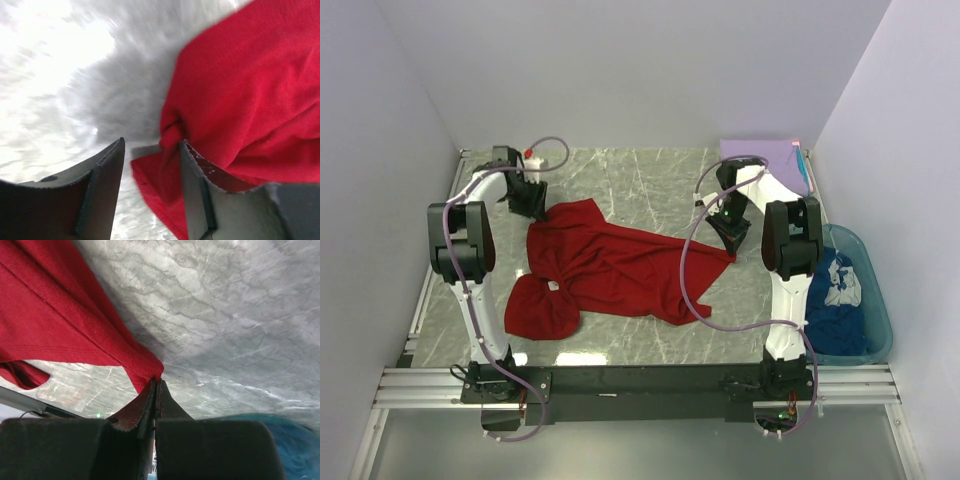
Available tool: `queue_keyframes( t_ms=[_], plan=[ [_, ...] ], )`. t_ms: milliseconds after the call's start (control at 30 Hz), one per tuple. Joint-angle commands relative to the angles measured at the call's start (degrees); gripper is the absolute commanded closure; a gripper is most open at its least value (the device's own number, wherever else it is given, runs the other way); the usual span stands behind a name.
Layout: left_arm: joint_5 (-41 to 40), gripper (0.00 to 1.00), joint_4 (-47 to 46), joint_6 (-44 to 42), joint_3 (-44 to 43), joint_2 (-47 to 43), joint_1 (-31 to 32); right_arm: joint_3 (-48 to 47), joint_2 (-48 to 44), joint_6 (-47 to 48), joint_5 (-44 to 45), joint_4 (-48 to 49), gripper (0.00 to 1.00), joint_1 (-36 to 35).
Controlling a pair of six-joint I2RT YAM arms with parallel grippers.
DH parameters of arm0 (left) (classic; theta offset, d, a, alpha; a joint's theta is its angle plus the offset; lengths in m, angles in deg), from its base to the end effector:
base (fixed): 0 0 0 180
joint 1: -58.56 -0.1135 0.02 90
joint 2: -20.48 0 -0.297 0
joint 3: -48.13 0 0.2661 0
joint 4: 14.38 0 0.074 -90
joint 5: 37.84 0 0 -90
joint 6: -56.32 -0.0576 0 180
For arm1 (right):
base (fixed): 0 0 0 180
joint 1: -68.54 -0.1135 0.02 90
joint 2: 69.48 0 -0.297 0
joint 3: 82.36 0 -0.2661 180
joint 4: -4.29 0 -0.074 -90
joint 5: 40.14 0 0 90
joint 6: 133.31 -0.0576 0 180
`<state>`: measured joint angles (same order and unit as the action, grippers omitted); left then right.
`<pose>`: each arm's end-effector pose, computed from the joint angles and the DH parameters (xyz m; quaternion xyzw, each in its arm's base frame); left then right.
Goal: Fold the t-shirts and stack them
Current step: Flatten the tshirt out
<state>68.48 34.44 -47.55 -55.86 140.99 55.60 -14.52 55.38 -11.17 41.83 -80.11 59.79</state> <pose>0.4800 0.0086 0.1762 0.1221 0.9598 -0.1062 0.2294 0.4269 0.0738 0.1687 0.3437 -0.9344 -0.0810 0.0463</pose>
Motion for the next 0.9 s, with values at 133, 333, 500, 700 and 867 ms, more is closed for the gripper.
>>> queue_keyframes(
  t_ms=[133,333,500,700,867],
  plan=[
    [-0.94,0.5,4.09,4.9,-16.87,5.33,-0.29,-4.05,0.21,1.08,-0.32,-2.8,1.0,0.05],
    [-0.67,0.49,4.81,6.84,-17.41,7.2,1.29,-4.23,0.3,0.73,-0.76,-2.72,1.0,0.05],
    [-2.69,0.48,7.1,7.1,-16.1,8.25,2.7,-3.44,-0.05,0.73,-0.67,-2.37,1.0,0.05],
    [-7.87,0.46,6.92,7.54,-10.91,8.25,4.98,-4.05,0.3,0.64,-0.84,-2.72,1.0,0.05],
    [-9.99,0.75,5.61,8.68,-10.37,9.3,7.44,-5.63,1.26,0.47,-0.76,-2.72,1.0,0.14]
  ],
)
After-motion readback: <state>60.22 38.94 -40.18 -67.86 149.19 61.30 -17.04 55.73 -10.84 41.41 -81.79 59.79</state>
